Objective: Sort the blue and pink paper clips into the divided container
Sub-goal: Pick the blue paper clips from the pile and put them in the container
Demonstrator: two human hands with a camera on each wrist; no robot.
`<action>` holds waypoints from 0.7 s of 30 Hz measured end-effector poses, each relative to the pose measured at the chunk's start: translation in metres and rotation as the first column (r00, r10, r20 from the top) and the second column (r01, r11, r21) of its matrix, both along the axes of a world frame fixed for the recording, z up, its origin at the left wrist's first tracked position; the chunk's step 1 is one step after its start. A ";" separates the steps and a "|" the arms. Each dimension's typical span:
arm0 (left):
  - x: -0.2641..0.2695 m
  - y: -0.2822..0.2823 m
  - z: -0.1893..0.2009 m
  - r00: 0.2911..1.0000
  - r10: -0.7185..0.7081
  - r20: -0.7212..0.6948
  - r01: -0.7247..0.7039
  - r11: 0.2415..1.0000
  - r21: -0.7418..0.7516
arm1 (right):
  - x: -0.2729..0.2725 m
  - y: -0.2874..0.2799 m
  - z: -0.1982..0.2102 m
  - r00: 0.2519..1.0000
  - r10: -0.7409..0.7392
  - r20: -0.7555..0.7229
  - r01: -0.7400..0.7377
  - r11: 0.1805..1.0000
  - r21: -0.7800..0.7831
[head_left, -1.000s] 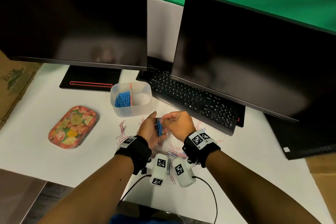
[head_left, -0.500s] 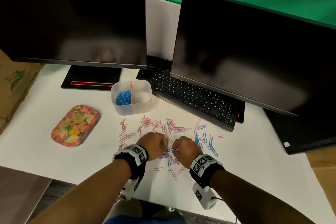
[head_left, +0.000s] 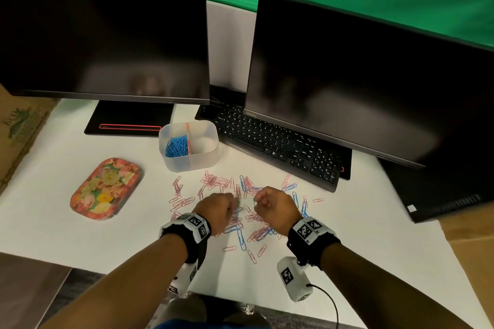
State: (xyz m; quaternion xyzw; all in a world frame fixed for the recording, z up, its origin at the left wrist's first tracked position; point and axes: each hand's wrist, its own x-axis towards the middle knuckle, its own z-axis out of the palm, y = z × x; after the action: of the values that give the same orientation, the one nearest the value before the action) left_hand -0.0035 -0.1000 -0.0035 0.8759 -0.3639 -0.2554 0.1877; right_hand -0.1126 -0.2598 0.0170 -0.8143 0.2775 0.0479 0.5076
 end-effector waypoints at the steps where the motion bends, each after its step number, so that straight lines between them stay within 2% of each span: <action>1: 0.001 0.001 0.000 0.999 0.031 -0.016 -0.032 0.999 -0.021 | -0.001 -0.001 0.001 1.000 0.005 -0.004 -0.005 0.998 0.058; 4: 0.004 0.001 0.002 0.986 0.123 -0.109 -0.131 0.989 -0.065 | -0.002 0.001 0.002 0.999 -0.014 -0.040 0.023 0.973 0.231; 7: 0.009 0.001 0.002 0.959 0.194 -0.208 -0.215 0.973 -0.086 | 0.000 0.005 0.004 0.991 -0.095 -0.093 0.125 0.908 0.400; 10: 0.012 -0.001 0.005 0.908 0.283 -0.311 -0.329 0.938 -0.108 | 0.003 0.008 0.007 0.979 -0.144 -0.148 0.196 0.870 0.453; 12: 0.014 -0.003 0.009 0.867 0.330 -0.372 -0.405 0.904 -0.141 | 0.004 0.012 0.007 0.981 -0.089 -0.173 0.148 0.920 0.363; 14: 0.016 -0.003 0.012 0.824 0.369 -0.430 -0.476 0.863 -0.170 | 0.003 0.017 0.005 0.980 0.047 -0.196 -0.018 0.989 0.149; 15: 0.018 -0.003 0.013 0.798 0.385 -0.464 -0.511 0.840 -0.181 | 0.001 0.020 0.003 0.970 0.118 -0.211 -0.115 0.993 0.026; 17: 0.022 -0.002 0.018 0.739 0.404 -0.539 -0.578 0.791 -0.201 | -0.004 0.028 -0.002 0.943 0.216 -0.253 -0.252 0.960 -0.120; 19: 0.024 -0.002 0.024 0.680 0.408 -0.609 -0.635 0.742 -0.212 | -0.008 0.036 -0.005 0.916 0.266 -0.300 -0.332 0.923 -0.195; 21: 0.025 -0.002 0.031 0.650 0.409 -0.640 -0.665 0.714 -0.219 | -0.008 0.043 -0.008 0.894 0.299 -0.333 -0.395 0.876 -0.275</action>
State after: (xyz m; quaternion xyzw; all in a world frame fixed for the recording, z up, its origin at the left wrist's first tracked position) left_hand 0.0211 -0.1021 0.0275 0.7672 -0.0565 -0.3367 0.5430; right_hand -0.1209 -0.2170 0.0086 -0.9102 0.1985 0.2059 0.2997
